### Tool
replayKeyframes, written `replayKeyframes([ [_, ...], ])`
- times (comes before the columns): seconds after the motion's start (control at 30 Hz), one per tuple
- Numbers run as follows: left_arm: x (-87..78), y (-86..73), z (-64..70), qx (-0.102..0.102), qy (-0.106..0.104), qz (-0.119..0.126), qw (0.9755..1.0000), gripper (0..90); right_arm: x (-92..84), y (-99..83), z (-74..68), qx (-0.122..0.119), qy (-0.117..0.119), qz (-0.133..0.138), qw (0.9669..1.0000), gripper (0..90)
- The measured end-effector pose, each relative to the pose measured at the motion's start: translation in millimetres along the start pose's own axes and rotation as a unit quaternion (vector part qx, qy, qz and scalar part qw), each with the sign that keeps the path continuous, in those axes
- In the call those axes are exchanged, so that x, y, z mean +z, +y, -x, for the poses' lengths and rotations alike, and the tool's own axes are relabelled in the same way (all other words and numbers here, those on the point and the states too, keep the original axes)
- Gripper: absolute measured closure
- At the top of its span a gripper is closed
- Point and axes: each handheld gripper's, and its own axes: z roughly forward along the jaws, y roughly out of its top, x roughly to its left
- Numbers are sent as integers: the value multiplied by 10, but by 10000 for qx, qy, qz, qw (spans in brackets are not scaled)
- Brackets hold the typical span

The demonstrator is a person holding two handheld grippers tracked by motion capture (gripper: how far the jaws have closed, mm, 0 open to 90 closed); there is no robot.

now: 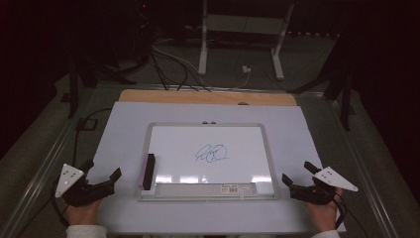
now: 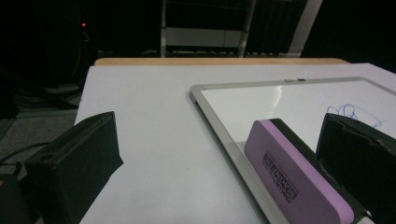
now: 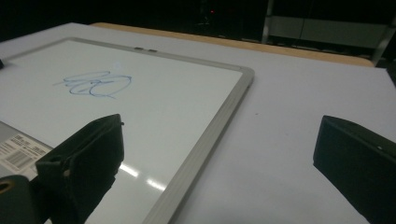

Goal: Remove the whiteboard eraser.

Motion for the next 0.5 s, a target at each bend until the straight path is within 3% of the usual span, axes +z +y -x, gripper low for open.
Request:
replayKeyframes([
  [0.23,6,-9,-7,-19,38,-119,9999,7,-4,7,-4,9,-68,15,10000,16],
  [0.5,23,22,40,-43,-115,-221,9997,8,-1,11,-18,17,-79,18,10000,16],
])
